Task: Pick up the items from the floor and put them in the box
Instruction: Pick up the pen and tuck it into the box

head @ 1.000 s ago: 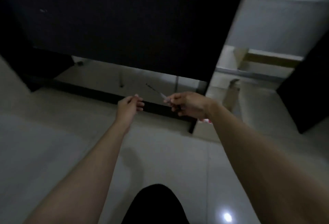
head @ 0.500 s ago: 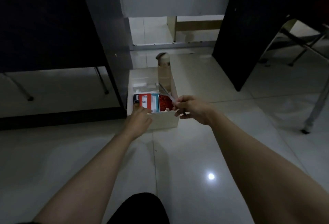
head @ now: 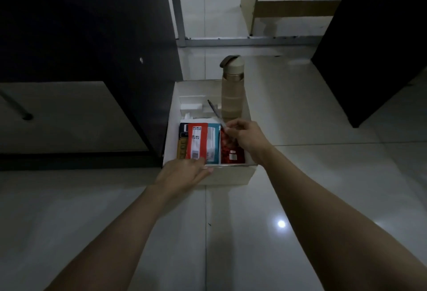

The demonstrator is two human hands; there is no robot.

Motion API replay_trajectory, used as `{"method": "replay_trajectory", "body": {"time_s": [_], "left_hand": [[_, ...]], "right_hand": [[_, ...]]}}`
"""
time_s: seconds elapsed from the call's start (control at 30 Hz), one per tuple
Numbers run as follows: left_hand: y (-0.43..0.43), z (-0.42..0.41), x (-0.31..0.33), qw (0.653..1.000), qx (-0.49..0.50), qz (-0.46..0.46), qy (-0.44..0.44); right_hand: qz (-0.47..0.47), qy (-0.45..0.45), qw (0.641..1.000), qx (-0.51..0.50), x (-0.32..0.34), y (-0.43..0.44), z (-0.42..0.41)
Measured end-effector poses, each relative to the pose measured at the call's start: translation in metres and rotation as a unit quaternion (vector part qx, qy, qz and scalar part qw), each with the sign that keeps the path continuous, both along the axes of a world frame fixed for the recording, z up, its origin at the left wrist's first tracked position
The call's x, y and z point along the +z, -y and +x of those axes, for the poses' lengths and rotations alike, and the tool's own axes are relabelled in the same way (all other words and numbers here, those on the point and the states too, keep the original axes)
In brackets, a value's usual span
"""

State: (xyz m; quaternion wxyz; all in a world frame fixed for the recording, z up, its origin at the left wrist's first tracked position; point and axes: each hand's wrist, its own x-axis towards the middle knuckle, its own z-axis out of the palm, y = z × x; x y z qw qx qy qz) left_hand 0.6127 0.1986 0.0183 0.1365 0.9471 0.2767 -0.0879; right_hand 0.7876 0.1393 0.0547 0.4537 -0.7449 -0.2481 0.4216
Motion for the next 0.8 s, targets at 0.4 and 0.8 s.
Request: {"method": "replay_trajectory", "body": {"time_s": [0.4, 0.8], "left_hand": [[-0.044, 0.034, -0.009, 0.98, 0.139, 0.044, 0.134], [-0.068, 0.052, -0.03, 0.975, 0.168, 0.144, -0.011]], "right_hand": [[-0.008, 0.031, 0.999, -0.028, -0.064, -0.065, 0.014], [0.003, 0.302, 0.948, 0.104, -0.093, -0.099, 0.026]]}}
